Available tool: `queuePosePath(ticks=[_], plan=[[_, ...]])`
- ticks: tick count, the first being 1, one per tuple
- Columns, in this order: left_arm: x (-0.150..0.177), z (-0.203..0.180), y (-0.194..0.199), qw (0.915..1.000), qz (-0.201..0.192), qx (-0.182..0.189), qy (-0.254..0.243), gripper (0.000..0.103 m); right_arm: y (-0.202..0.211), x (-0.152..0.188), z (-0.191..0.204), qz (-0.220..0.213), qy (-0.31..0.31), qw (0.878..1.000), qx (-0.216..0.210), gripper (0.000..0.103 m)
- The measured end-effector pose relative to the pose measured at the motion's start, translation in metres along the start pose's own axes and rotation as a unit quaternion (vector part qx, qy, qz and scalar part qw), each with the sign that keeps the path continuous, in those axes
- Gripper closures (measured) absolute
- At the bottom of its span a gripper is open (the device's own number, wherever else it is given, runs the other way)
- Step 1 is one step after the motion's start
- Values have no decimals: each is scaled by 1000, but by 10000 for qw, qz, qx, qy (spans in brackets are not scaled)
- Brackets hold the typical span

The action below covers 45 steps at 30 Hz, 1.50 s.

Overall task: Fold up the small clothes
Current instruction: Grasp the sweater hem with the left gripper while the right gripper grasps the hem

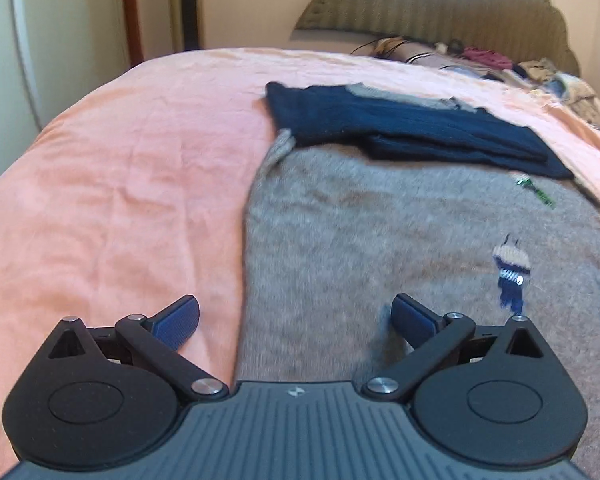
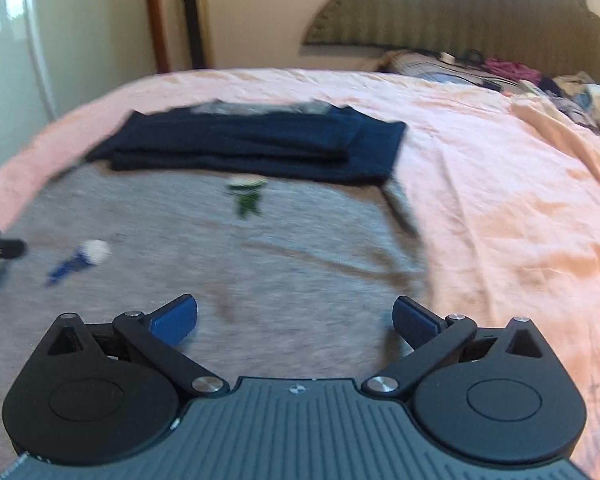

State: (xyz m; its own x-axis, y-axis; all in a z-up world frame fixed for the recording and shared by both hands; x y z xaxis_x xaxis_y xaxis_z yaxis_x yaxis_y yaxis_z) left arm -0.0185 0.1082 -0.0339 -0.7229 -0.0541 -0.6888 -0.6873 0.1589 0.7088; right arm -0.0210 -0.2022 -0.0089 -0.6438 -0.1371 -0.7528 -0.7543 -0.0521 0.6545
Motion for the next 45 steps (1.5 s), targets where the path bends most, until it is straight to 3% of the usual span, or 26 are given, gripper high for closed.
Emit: queuePosePath(ticks=[2,4,8,10,11,13,15,18,20,22,24,26,27,28,29,30,31,32,33,34,35,39,43,45], plan=[[6,8,8,9995,-96,-208,211,0,2,6,-18,107,-286,9995,123,0],[10,18,14,9985,-125,-161,514,0,0,15,-44,371,-837,9957,104,1],[8,19,19,9966,-114,206,792,4,7,20,-71,635,-1646,9833,-454,25],[2,9,19,9961,-126,439,758,27,0,19,-71,946,-1850,9745,-849,82],[0,4,17,9967,-89,450,668,43,-4,19,-69,1088,-1904,9709,-959,89],[-3,-2,12,9991,-34,208,371,62,-8,20,-66,1065,-1817,9724,-999,91],[-5,-2,11,9996,-18,87,275,97,-7,20,-68,1066,-1918,9703,-1015,92],[-12,5,28,9985,-164,235,468,98,13,9,-76,684,-1903,9747,-949,94],[-12,5,36,9991,-239,223,280,98,24,10,-88,518,-1922,9767,-804,97],[-3,8,25,9997,-41,140,214,98,12,24,-102,756,-1965,9757,-608,97],[4,8,21,9997,-79,172,134,97,4,36,-101,855,-2033,9729,-699,96],[4,8,30,9991,-131,308,267,95,10,37,-99,913,-2307,9645,-908,89],[5,11,36,9979,-160,453,429,88,14,38,-100,928,-2452,9596,-1019,79],[7,13,40,9967,-117,573,568,82,18,39,-99,891,-2487,9581,-1104,60],[11,18,42,9950,-25,670,738,59,21,40,-99,880,-2459,9587,-1123,51],[15,22,43,9929,52,738,927,41,24,41,-97,914,-2418,9594,-1130,47],[20,25,45,9899,42,850,1135,39,25,42,-95,946,-2358,9605,-1133,47],[23,26,48,9878,-34,920,1255,40,25,42,-90,948,-2249,9631,-1132,47],[25,23,48,9875,-56,926,1273,41,24,41,-85,922,-2103,9671,-1092,55],[25,21,47,9889,-68,862,1206,51,22,41,-81,967,-1946,9704,-1049,95],[25,18,45,9909,-26,740,1127,97,17,42,-77,1091,-1849,9715,-1006,95],[20,19,58,9921,-116,676,1051,98,30,36,-87,833,-1708,9784,-812,96],[29,25,51,9943,78,604,877,98,26,53,-104,901,-1874,9748,-806,97],[32,25,50,9943,-14,622,865,95,26,55,-104,892,-2071,9705,-854,96]])
Point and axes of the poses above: each gripper's, at about its wrist camera, not at the fingertips, and y roughly against the way its jaws point, z to its left, x to its underside, the point moved 6 cm from there along -y, roughly the way its jaws point, and after that the axes turned 12 degrees about x, right-handed, at the moved point
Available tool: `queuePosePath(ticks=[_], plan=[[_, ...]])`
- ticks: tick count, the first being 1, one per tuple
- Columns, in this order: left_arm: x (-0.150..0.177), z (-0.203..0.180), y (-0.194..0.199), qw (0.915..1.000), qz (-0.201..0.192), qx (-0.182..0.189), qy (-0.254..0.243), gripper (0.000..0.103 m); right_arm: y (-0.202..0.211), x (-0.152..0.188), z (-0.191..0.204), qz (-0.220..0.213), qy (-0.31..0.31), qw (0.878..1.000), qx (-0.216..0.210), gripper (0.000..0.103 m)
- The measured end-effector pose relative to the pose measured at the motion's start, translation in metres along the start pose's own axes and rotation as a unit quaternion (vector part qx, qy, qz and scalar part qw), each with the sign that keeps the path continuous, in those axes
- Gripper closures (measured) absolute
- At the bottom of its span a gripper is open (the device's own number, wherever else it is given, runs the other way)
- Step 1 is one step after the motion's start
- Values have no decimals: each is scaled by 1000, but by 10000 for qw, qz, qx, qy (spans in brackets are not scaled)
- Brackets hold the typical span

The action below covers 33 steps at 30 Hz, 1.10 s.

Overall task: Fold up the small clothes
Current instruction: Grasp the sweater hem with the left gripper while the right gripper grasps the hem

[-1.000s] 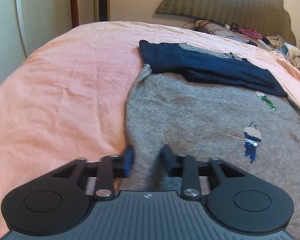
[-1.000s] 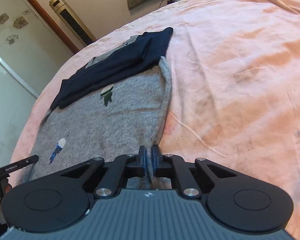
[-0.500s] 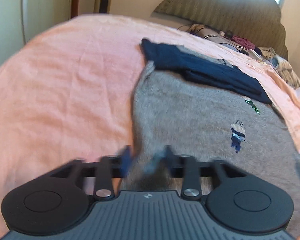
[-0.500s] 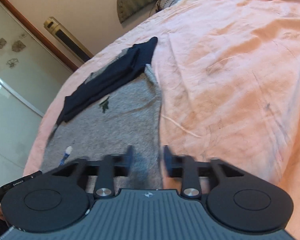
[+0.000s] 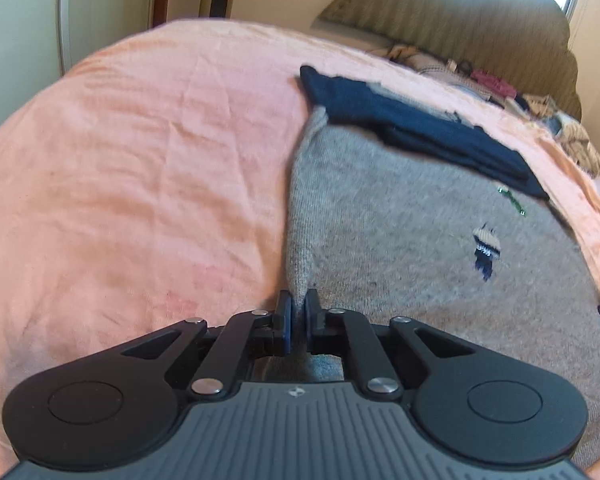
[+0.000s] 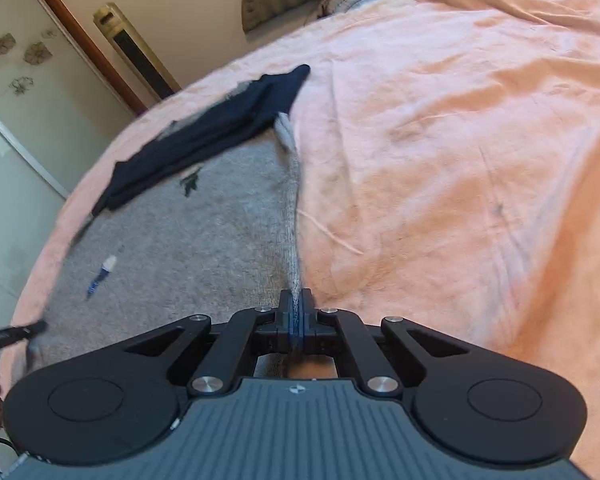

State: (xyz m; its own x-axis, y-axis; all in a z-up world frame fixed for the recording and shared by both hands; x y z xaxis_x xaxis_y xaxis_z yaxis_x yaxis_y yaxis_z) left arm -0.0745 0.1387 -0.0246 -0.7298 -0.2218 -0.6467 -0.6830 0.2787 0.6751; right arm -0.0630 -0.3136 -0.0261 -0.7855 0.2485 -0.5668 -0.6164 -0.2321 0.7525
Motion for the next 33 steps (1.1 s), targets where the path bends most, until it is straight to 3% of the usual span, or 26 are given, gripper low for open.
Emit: queuePosePath(ticks=[2,4,5,7,9,10,11,16,18,21,22,23,25,27,29,30,31,32,33], plan=[[1,-2,7,9994,93,247,201,87,7,3,0,82,-240,9996,-92,82],[7,-2,16,9979,208,526,325,67,19,10,3,165,-267,9987,-394,60],[12,-3,19,9970,258,623,368,51,23,17,4,258,-291,9979,-516,59],[23,-6,25,9962,190,714,463,45,25,32,9,447,-237,9964,-675,60],[28,-15,24,9977,63,558,376,49,26,38,14,386,-212,9961,-767,62],[28,-19,22,9987,35,438,275,59,23,38,15,401,-228,9962,-739,82],[27,-22,17,9992,115,342,197,95,18,39,17,498,-197,9963,-666,91],[20,-16,31,9998,77,167,106,98,42,28,16,77,123,9987,-492,93],[28,-5,27,9996,219,88,145,98,37,33,4,189,206,9993,-255,94],[36,-9,29,10000,18,82,28,96,32,42,-1,208,24,9993,-298,95],[37,-11,33,9997,33,202,103,95,35,43,-2,249,-142,9991,-304,88],[40,-12,37,9988,97,413,235,92,39,45,-3,324,-322,9981,-422,81],[49,-14,43,9946,292,880,475,74,51,55,-2,447,-420,9952,-757,50],[59,-17,52,9892,281,1236,741,43,61,69,4,625,-383,9928,-947,45],[66,-23,54,9879,274,1307,791,38,64,85,10,800,-274,9907,-1068,45],[67,-26,54,9893,243,1246,722,39,65,90,15,748,-243,9905,-1126,47],[67,-28,52,9905,201,1184,670,40,64,93,16,775,-253,9900,-1148,71],[66,-30,50,9920,192,1082,618,66,59,96,16,924,-268,9898,-1055,94],[65,-29,48,9929,281,997,580,97,58,97,15,896,-230,9907,-995,92]])
Point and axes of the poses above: each gripper's, at about its wrist camera, not at the fingertips, and y roughly against the way its jaws point, z to its left, x to its underside, the point moved 6 cm from there along -y, roughly the way its jaws point, and after that the axes turned 12 degrees about x, right-handed, at the moved point
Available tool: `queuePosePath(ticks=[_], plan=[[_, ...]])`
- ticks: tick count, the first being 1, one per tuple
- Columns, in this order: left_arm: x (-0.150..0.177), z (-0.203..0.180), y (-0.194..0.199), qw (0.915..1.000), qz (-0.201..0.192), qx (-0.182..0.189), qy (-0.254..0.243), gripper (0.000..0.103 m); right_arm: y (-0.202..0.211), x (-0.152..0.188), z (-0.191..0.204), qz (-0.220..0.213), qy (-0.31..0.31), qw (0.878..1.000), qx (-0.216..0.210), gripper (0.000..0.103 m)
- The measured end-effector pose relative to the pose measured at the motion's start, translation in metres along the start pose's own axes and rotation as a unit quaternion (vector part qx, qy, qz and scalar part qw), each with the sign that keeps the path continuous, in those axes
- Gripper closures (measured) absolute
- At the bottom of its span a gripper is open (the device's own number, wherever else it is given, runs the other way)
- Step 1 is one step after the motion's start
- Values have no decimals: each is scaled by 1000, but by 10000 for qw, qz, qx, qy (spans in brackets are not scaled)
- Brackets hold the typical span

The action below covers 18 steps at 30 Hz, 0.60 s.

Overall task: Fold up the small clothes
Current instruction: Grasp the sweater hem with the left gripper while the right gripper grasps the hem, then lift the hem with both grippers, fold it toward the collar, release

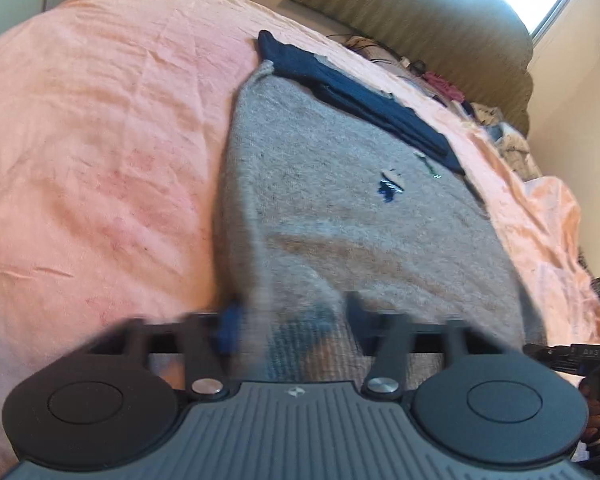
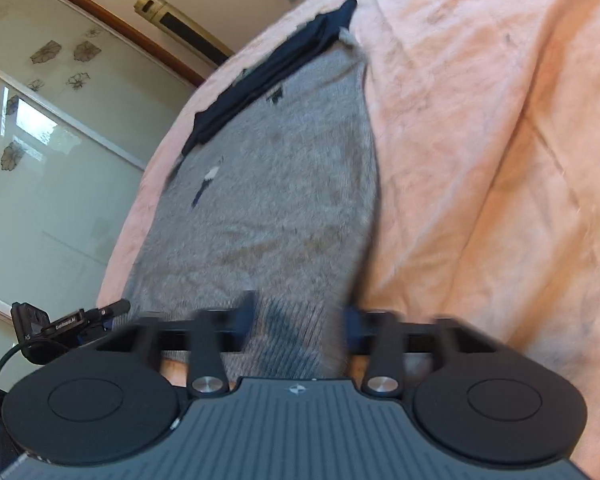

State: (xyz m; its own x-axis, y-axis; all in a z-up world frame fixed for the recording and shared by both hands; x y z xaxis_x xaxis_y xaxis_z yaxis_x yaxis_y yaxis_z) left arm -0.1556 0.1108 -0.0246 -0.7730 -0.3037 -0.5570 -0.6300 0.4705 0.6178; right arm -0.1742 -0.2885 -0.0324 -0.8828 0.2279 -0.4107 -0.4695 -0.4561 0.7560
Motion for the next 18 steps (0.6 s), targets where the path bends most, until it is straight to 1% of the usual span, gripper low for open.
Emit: queuePosePath(ticks=[1,2,3,4,5,6,8,9,10,11,12,13,14,15,17,18], plan=[[-1,5,0,9999,91,-6,81,97,3,0,0,-49,53,10000,-5,93],[-3,9,6,9999,53,-4,131,97,8,0,-1,-109,101,9998,126,93],[-5,11,12,9999,22,-85,65,97,17,-2,-4,-220,147,9993,282,93],[-5,14,19,9995,-14,-313,-83,97,23,-4,-10,-288,144,9987,389,93],[-2,20,20,9991,43,-405,-127,97,26,-4,-20,-313,116,9982,505,94],[0,26,19,9994,59,-337,-67,97,25,-2,-28,-273,43,9983,513,95],[1,27,22,9998,-2,-219,45,96,23,0,-31,-257,-226,9989,323,95],[1,25,24,9998,26,-93,144,94,24,1,-29,-225,-297,9990,260,87],[3,23,26,9995,78,114,278,92,27,4,-26,-209,-329,9991,150,71],[6,22,27,9981,188,390,430,82,31,7,-21,-207,-350,9992,-51,58],[11,21,27,9962,294,613,553,56,34,10,-17,-187,-367,9988,-252,34],[15,20,27,9938,280,855,649,45,36,13,-13,-125,-355,9985,-397,24],[17,18,28,9910,190,1068,781,28,35,15,-9,-33,-321,9983,-475,24],[18,15,27,9903,146,1097,845,24,32,17,-6,47,-309,9983,-493,24],[15,8,20,9926,118,945,748,25,24,16,1,51,-344,9979,-550,25],[13,6,17,9938,118,875,681,34,19,13,3,69,-386,9979,-523,39]])
Point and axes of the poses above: each gripper's, at about its wrist camera, not at the fingertips, and y roughly against the way its jaws point, z to its left, x to its underside, the point moved 6 cm from there along -y, roughly the way its jaws point, and after that the axes turned 12 degrees about x, right-handed, at the moved point
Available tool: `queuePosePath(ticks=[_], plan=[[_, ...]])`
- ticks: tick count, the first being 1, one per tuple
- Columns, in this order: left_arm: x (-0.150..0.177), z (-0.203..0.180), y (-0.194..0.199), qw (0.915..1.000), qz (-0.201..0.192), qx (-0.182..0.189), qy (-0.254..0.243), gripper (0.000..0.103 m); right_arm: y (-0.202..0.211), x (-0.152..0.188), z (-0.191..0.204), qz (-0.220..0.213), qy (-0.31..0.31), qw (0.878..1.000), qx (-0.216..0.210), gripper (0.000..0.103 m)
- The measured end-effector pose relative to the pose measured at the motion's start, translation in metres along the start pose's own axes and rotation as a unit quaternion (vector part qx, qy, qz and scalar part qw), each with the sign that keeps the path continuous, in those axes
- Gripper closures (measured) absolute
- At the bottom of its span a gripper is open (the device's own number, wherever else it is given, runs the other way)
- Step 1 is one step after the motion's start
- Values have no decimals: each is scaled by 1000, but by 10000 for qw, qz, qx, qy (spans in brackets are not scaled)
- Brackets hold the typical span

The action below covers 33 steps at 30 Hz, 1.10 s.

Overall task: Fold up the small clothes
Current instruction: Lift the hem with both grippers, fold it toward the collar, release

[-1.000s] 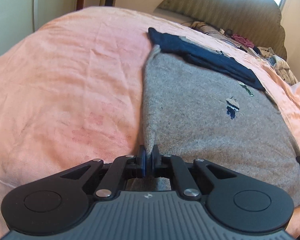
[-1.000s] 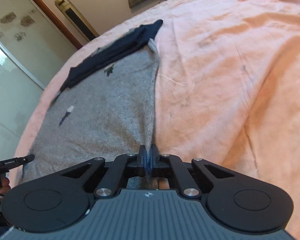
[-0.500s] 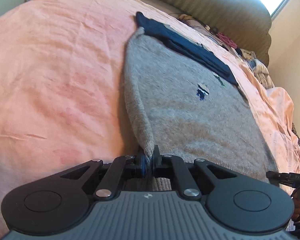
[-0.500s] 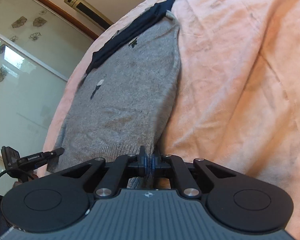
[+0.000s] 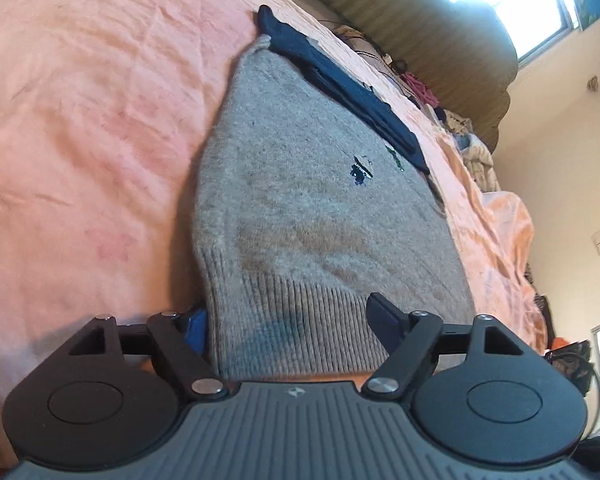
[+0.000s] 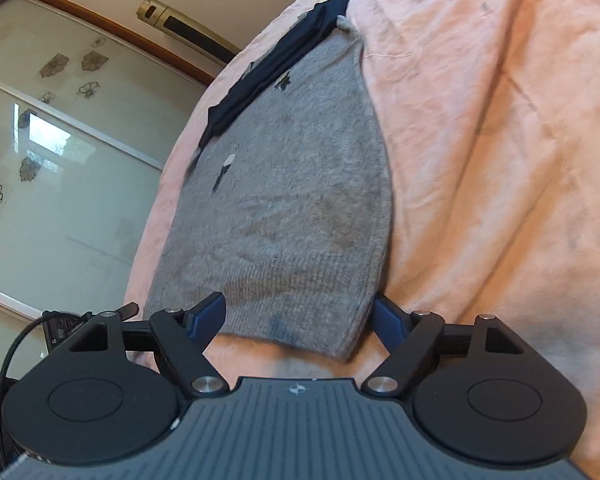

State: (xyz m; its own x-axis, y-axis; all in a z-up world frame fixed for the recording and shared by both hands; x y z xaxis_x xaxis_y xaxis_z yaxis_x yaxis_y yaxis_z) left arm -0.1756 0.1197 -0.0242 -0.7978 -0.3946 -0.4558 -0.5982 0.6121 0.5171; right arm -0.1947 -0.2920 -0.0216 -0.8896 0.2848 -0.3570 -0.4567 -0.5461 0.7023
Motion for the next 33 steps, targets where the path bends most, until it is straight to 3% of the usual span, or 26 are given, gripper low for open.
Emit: queuePosePath(ticks=[1,2,3,7,11,16,19,23,26,33], plan=[[-2,-1,-5,9999,56,-101,-59,53,-5,-2,-1,53,-71,9999,70,67],[-2,3,-11,9994,251,-230,-63,96,-12,-3,-4,157,-128,9996,206,84],[-2,8,-15,9989,374,-278,-31,97,-16,-2,-7,233,-95,9993,287,93],[-6,-1,-5,9983,337,-274,-385,97,-6,-4,-2,87,-7,9998,160,92],[-33,-20,11,9985,-83,98,-531,97,14,-26,14,-288,45,9994,-180,92],[-106,-42,16,9929,-781,573,-691,97,26,-99,42,-956,240,9933,-596,92],[-160,-51,-1,9874,-1186,776,-705,97,18,-158,54,-1353,243,9873,-791,92],[-238,-46,-43,9847,-1456,755,-598,97,-15,-249,58,-1666,-84,9811,-979,92],[-290,-38,-83,9855,-1487,547,-612,97,-57,-306,59,-1635,-280,9821,-890,92],[-372,-2,-178,9888,-1283,-200,-740,97,-167,-390,28,-1246,-587,9902,-248,92]])
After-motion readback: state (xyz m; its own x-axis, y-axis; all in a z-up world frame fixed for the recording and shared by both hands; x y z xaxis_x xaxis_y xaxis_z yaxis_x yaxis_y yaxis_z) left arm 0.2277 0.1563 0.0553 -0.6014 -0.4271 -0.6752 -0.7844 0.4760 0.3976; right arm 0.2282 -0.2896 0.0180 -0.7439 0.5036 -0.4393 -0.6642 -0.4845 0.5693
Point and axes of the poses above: each gripper's, at about its wrist camera, not at the fingertips, and y roughly against the way its jaws point, z to its left, x to its underside, the point moved 6 cm from there along -y, roughly the way its jaws point, and after that the axes turned 12 degrees about x, right-handed, at the moved point
